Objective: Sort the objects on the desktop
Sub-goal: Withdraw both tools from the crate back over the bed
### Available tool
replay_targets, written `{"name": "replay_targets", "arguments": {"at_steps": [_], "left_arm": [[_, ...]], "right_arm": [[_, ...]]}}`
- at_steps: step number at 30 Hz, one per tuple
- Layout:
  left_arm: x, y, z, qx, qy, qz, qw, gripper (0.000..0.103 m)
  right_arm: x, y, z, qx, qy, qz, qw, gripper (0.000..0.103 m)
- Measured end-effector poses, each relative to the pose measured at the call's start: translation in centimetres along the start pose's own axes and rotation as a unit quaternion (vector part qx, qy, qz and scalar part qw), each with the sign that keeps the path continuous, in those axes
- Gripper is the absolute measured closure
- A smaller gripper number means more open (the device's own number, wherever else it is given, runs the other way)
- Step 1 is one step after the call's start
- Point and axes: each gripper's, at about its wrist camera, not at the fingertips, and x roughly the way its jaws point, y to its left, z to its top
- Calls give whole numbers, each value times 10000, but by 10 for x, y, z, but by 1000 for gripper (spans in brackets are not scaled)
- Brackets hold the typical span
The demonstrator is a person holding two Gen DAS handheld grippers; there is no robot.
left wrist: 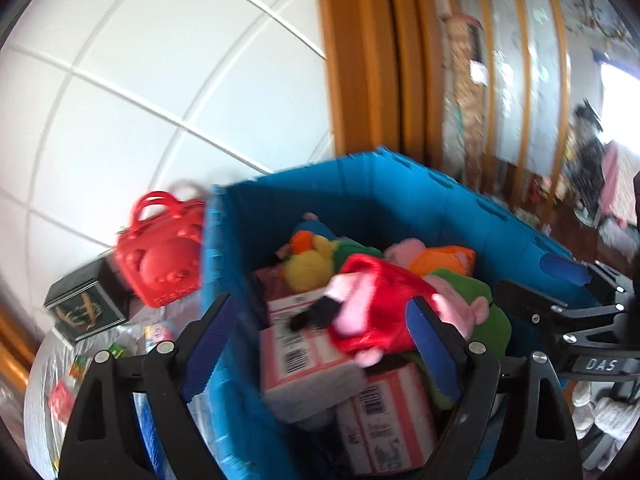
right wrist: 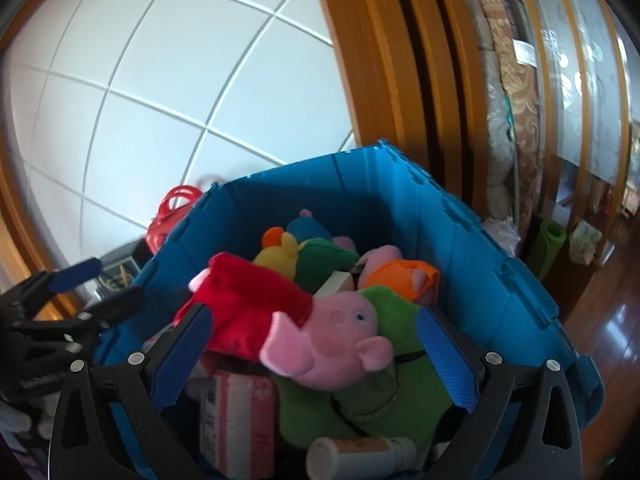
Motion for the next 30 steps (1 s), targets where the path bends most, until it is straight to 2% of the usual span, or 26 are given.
{"name": "replay_targets", "arguments": {"at_steps": [2,5,9,13,17,24,27,30], "left_arm": [[-14,17,-8,-187,-166,245,9994,16],[-27,45,-23,-418,-244,953,9943,16],[-39,95,-47,-942,-166,974,9906,16],[-59,146,-77,-1273,-184,1337,9826,16],[-76,206,-111,-1719,-18,1739,9697,16],[-97,325,-192,-2493,516,2428,9361,16],[-103,377,-234,-2759,796,2674,9198,16],[-110,420,-268,-2903,984,2777,9105,16]], "right_arm": [[-2,13,0,-121,-33,72,9999,0],[-4,44,2,-390,-124,221,9989,0],[-5,96,1,-756,-261,561,9952,0],[-3,144,-3,-978,-322,910,9905,0],[5,199,-12,-1211,-275,1202,9850,0],[34,294,-29,-1370,-50,1574,9780,0],[56,332,-40,-1450,132,1615,9761,0],[82,361,-52,-1474,361,1551,9762,0]]}}
